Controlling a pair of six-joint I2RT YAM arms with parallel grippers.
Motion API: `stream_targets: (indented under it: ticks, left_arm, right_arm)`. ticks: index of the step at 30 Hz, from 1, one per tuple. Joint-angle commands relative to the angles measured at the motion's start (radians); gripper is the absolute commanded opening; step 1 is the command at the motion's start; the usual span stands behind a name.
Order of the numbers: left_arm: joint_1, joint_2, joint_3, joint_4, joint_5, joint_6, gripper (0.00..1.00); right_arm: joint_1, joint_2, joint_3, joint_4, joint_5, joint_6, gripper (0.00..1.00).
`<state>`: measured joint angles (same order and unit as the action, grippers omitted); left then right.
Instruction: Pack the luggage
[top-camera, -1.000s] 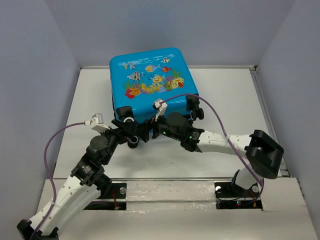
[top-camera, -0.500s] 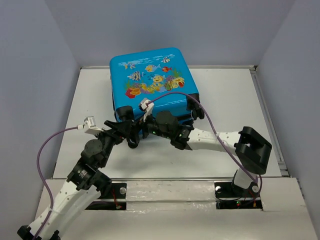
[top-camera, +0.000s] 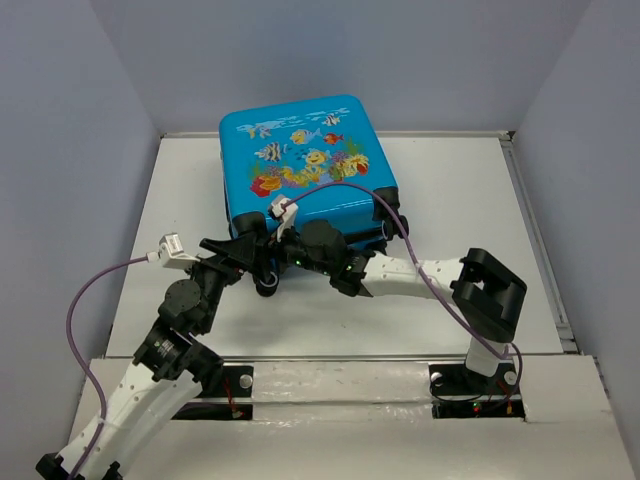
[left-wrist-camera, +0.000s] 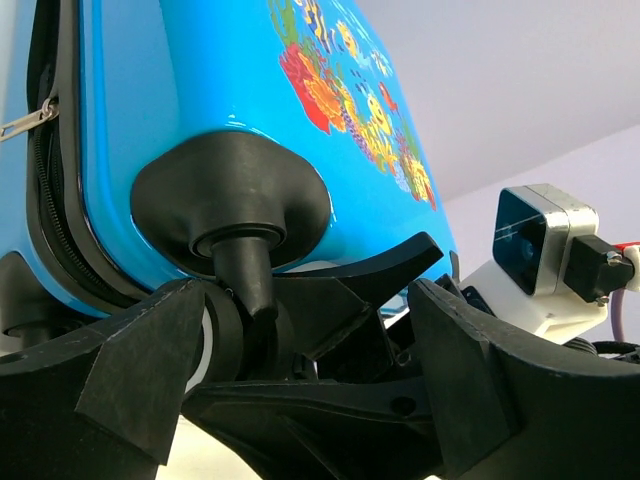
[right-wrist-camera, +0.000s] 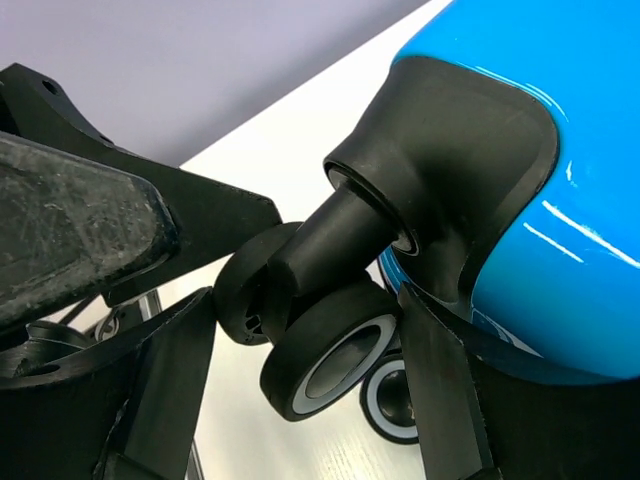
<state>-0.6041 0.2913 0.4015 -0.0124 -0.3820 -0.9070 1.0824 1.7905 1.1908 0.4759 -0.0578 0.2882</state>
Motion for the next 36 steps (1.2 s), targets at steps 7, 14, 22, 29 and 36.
stream_targets:
  ticks: [7,14,22,29,36]
  left_arm:
    - [-0.017,-0.018,0.008,-0.026,0.085,0.014,0.87]
    - [-0.017,-0.075,-0.021,-0.126,0.101,0.023,0.72]
    - [-0.019,-0.011,-0.176,-0.023,0.222,0.028,0.4]
    - [-0.017,0.002,-0.175,0.069,0.187,0.046,0.44]
    - [-0.017,0.023,-0.151,0.052,0.161,0.057,0.45]
  right_arm:
    - [0.016,-0.095,-0.107,0.126,0.113,0.017,0.09]
    - [-0.091,-0.275,-0.241,-0.019,0.158,-0.003,0.07]
    - [-0.142,-0.361,-0.241,-0.114,0.067,-0.034,0.07]
    - [-0.142,-0.358,-0.276,-0.066,-0.199,0.023,0.67]
    - [-0.119,-0.301,-0.22,-0.053,-0.257,0.084,0.9]
